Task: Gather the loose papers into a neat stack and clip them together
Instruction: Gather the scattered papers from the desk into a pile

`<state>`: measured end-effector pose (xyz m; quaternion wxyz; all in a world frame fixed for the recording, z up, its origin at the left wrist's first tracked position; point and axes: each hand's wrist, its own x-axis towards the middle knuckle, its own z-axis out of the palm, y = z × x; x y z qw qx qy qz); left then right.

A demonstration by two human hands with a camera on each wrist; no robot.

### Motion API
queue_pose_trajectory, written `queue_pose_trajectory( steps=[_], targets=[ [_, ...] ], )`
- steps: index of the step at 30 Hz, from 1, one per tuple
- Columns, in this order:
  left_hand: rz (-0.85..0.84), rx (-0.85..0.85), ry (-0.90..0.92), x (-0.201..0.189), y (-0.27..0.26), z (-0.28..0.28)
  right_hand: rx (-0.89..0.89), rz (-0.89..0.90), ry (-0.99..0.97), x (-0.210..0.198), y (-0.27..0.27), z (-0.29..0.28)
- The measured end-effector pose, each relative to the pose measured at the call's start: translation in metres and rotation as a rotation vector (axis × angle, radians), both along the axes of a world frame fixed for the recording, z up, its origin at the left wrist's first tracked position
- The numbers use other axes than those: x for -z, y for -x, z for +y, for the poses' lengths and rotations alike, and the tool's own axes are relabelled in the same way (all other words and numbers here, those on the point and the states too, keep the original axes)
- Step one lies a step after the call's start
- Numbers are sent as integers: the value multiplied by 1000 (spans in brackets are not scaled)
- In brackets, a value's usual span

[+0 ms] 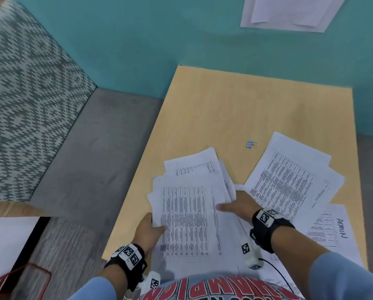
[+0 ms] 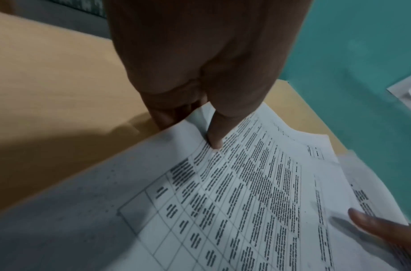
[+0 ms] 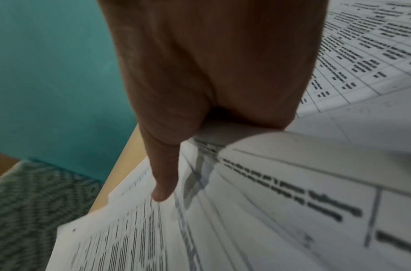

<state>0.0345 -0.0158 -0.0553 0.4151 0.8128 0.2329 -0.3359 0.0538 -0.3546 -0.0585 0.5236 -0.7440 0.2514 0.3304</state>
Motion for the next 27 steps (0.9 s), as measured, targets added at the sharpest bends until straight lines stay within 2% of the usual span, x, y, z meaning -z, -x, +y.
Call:
queue_pose_trajectory(
  steps=[2, 6, 14, 18, 20, 23, 27],
  targets=[
    [-12, 32, 34, -1, 0, -2, -22, 21, 12, 10, 8, 4],
    [-48, 23, 90, -7, -2, 0, 5, -64, 24, -31, 18, 24],
    [95, -62, 420, -29, -6, 4, 69, -103, -150, -67, 54, 11],
    [83, 27, 520, -45, -7, -6, 99, -64, -236, -84, 76, 1],
    [43, 31, 582, -57, -7, -15, 92, -83, -292, -95, 84, -4],
    [-90, 20, 561, -81, -9, -34, 112, -154, -277, -119, 94, -17],
    [-295, 20, 570, -118, -15, -66, 129, -272, -254, -175, 104, -39]
  ],
)
